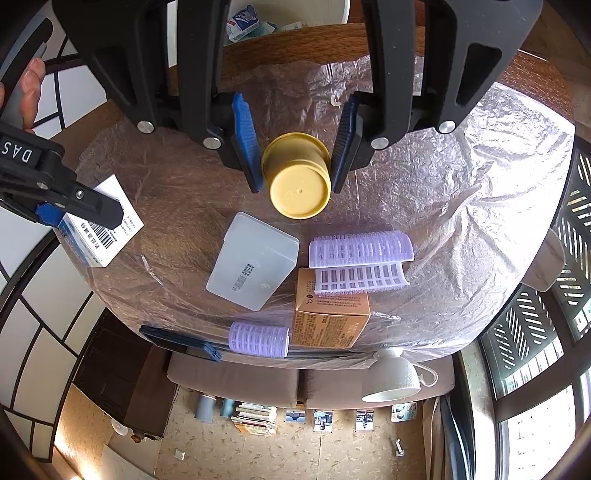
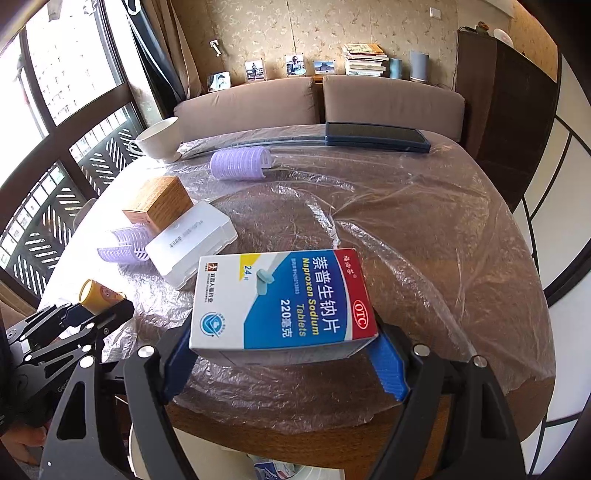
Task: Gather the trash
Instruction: 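Carry the yellow cup with the left tool while the right tool carries the Naproxen box over the bin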
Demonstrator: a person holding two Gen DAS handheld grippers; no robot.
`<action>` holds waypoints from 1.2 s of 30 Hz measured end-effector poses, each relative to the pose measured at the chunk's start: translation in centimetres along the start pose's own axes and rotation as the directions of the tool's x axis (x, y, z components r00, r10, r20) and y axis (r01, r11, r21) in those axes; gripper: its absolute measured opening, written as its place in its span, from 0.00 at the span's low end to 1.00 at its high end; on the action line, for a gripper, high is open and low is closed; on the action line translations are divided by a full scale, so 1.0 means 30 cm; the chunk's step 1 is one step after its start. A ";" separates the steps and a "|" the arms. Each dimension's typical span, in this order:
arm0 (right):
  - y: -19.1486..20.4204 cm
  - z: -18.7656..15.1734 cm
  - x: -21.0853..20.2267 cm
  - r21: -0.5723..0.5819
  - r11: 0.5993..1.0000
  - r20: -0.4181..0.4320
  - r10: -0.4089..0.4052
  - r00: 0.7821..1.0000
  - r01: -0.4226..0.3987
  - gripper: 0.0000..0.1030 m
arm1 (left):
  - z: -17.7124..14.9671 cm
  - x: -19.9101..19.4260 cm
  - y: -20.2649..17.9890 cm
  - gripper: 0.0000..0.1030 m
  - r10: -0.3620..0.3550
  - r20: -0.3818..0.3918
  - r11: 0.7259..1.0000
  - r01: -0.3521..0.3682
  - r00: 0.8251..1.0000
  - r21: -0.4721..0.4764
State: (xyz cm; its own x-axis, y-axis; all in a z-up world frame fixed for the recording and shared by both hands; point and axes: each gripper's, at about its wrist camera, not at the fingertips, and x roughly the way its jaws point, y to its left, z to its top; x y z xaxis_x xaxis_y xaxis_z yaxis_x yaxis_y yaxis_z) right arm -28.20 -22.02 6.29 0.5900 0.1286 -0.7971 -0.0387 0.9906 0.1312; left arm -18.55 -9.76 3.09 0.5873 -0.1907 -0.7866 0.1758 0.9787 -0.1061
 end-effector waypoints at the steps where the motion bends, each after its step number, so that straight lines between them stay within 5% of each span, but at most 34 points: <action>1: 0.002 -0.004 -0.003 0.002 1.000 0.000 0.001 1.000 -0.001 0.77 | -0.002 -0.003 0.001 0.38 -0.003 0.000 1.000 0.003 1.000 -0.001; 23: 0.055 -0.134 -0.075 0.064 0.998 -0.004 -0.025 1.000 0.025 0.77 | -0.064 -0.081 0.016 0.38 -0.085 0.004 0.996 0.085 0.996 0.042; 36: 0.039 -0.225 -0.173 0.004 1.000 0.012 0.025 1.000 -0.025 0.77 | -0.148 -0.162 -0.059 0.38 -0.039 0.024 0.999 0.038 0.999 0.012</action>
State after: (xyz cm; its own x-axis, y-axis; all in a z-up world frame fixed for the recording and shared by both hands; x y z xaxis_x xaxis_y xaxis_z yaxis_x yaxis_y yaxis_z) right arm -36.76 -21.20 6.62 0.5985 0.1529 -0.7864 -0.0500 0.9868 0.1538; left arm -25.22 -10.22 4.39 0.5986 -0.2302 -0.7672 0.2074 0.9697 -0.1291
